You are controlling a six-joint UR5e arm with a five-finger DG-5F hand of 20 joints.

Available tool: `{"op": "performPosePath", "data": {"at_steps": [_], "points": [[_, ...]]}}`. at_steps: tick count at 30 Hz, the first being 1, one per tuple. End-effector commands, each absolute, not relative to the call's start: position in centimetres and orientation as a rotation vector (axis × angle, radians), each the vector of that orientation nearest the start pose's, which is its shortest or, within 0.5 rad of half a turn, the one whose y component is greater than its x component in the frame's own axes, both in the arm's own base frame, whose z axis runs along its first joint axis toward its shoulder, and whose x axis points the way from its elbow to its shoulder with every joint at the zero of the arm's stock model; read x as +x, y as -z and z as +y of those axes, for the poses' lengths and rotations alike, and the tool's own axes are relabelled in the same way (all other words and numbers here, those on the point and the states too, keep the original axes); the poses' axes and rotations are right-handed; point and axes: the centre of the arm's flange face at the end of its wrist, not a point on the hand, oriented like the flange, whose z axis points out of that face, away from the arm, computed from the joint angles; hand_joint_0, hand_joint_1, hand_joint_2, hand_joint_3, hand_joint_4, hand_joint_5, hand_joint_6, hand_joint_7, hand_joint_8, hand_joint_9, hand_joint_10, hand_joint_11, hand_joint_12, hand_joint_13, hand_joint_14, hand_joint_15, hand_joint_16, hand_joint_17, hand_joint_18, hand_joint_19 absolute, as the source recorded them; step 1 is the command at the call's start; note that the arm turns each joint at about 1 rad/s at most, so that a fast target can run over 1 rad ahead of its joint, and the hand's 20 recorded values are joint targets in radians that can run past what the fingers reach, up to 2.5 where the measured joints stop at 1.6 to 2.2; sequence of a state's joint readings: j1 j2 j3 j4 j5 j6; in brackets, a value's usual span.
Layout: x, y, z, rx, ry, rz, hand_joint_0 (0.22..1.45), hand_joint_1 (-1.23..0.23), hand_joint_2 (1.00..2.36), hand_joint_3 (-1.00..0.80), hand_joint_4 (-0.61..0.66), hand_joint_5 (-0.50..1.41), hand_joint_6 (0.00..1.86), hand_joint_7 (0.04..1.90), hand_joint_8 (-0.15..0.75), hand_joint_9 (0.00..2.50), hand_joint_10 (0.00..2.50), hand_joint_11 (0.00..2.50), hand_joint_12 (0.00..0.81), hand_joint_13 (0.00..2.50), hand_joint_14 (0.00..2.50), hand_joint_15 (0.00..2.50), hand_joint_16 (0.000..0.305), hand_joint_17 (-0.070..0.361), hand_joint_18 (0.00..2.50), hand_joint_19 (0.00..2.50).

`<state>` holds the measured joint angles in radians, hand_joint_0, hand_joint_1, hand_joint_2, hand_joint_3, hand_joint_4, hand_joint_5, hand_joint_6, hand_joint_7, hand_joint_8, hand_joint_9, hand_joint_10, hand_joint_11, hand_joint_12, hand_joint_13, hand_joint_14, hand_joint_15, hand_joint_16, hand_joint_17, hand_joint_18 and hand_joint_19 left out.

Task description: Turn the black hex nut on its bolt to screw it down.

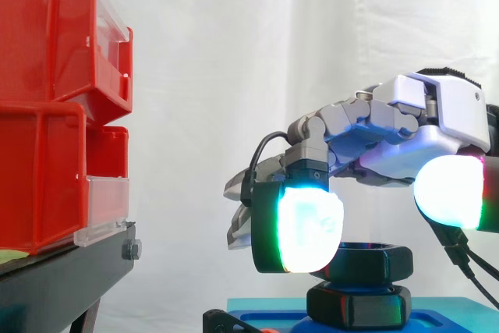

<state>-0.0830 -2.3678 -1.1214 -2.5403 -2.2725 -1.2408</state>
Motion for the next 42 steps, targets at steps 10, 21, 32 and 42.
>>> {"op": "performPosePath", "data": {"at_steps": [10,21,32,42], "points": [[75.9,-24.7,-14.1,-0.343,-0.672,1.374,0.50,-0.37,1.00,-0.50,0.20,-0.16,0.59,0.98,0.279,0.55,0.01,0.41,0.314,0.58,0.01,0.22,0.050,0.113,0.48,0.31],[75.7,-24.8,-14.9,-0.352,-0.670,1.367,0.50,-0.37,1.00,-0.50,0.20,-0.16,0.60,0.98,0.279,0.55,0.01,0.41,0.313,0.58,0.01,0.23,0.050,0.113,0.48,0.30],[75.5,-24.8,-15.7,-0.365,-0.669,1.361,0.50,-0.37,1.00,-0.50,0.20,-0.16,0.60,0.97,0.278,0.55,0.01,0.41,0.314,0.58,0.01,0.23,0.050,0.113,0.48,0.30],[74.9,-24.9,-17.4,-0.385,-0.667,1.354,0.50,-0.37,1.00,-0.50,0.21,-0.16,0.60,0.98,0.278,0.55,0.01,0.40,0.313,0.58,0.01,0.22,0.050,0.113,0.48,0.30]]}}
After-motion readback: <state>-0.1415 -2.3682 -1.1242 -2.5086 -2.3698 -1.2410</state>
